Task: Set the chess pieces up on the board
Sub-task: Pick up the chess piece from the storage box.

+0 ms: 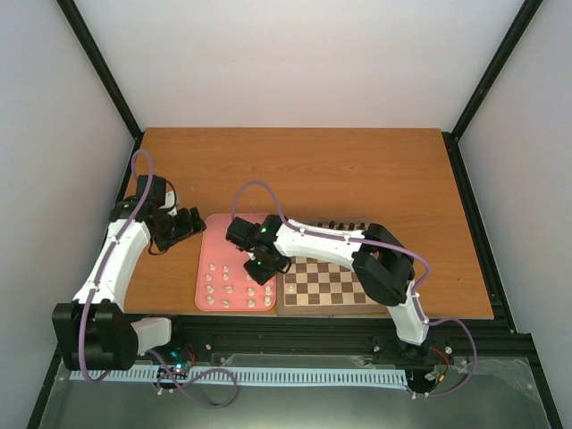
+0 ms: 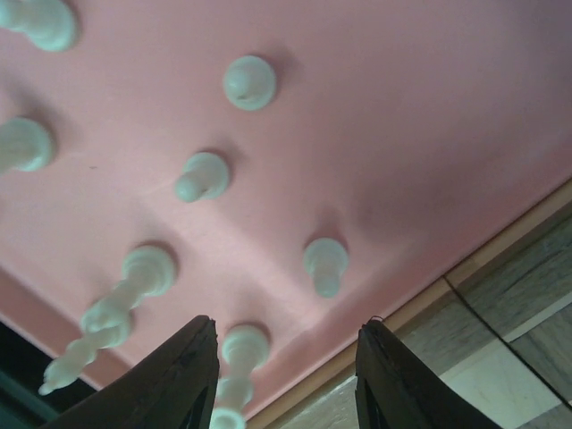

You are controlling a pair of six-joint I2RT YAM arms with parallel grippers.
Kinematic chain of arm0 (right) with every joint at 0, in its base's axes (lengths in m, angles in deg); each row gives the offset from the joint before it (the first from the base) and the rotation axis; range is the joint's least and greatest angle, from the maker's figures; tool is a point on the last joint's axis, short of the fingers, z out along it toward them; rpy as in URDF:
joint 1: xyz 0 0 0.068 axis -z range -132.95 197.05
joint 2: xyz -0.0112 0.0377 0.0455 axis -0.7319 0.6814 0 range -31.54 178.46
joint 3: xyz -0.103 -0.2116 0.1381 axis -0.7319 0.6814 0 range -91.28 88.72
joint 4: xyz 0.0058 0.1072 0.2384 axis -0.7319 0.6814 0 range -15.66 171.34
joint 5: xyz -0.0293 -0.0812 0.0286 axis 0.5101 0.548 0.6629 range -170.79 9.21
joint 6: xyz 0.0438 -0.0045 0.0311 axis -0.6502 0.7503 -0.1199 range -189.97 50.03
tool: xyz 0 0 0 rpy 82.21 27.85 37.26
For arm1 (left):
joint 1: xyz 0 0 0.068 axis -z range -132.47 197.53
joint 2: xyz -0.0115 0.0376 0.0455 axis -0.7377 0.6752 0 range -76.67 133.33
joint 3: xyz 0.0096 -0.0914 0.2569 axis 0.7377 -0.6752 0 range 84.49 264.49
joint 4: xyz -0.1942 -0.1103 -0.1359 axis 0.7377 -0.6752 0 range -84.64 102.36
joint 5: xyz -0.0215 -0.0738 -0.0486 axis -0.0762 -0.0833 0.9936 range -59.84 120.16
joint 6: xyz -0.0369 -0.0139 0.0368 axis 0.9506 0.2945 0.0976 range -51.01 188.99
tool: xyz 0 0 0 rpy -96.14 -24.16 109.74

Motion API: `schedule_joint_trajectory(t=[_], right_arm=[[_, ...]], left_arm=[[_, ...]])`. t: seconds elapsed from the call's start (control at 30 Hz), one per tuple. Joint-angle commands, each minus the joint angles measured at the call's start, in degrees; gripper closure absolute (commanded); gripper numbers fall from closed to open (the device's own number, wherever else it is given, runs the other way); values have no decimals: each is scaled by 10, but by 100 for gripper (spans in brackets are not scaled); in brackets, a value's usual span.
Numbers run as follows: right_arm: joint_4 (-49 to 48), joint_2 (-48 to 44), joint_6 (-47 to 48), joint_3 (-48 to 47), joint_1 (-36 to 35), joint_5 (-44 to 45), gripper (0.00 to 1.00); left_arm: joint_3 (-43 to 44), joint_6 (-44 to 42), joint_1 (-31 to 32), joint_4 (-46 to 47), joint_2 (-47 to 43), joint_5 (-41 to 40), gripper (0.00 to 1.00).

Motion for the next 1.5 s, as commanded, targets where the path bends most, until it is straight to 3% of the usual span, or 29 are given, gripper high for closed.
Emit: schedule_joint_trajectory(t=[0.0,1.17,1.47], right_arm=[[18,16,-13,-22,15,11,58],[10,77,25,-44,42,-58,78],[11,70,20,-41,42,-48,95]], left_arm=[[14,9,-2,7,1,4,0],[20,6,-2,4,19,-9,0],[23,6,-2,3,19,-9,0]])
